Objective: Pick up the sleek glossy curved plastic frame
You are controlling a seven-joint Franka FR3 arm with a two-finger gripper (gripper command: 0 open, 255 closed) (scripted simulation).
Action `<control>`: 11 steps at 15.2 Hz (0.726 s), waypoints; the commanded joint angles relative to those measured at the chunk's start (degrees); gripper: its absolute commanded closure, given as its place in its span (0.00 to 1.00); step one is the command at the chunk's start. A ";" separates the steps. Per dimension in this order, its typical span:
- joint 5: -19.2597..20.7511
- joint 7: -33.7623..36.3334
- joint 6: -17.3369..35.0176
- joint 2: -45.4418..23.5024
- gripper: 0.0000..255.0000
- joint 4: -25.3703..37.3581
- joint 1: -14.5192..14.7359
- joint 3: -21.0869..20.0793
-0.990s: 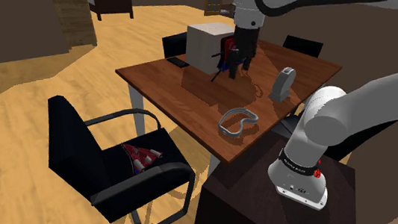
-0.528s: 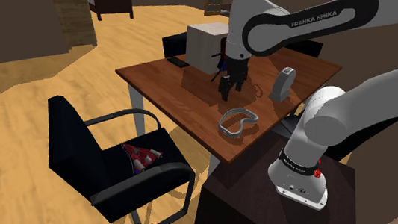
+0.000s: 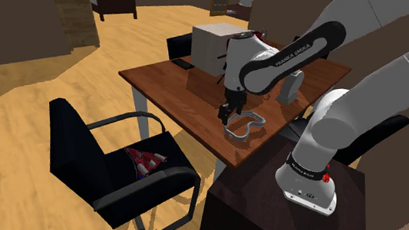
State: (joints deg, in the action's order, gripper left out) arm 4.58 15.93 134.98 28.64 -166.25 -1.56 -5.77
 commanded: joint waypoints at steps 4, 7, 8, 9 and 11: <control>2.86 3.60 11.09 -9.08 0.00 -1.80 -2.14 -1.75; 4.21 4.80 14.71 -12.42 0.00 -2.13 -3.01 -2.27; 4.77 5.28 15.92 -13.58 0.00 -2.19 -3.36 -2.47; 5.41 5.80 17.12 -14.77 0.00 -2.24 -3.74 -2.68; 6.57 6.75 19.00 -16.68 0.00 -2.25 -4.40 -3.02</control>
State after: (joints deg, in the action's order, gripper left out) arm 10.65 22.32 153.16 12.79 -168.56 -5.66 -8.68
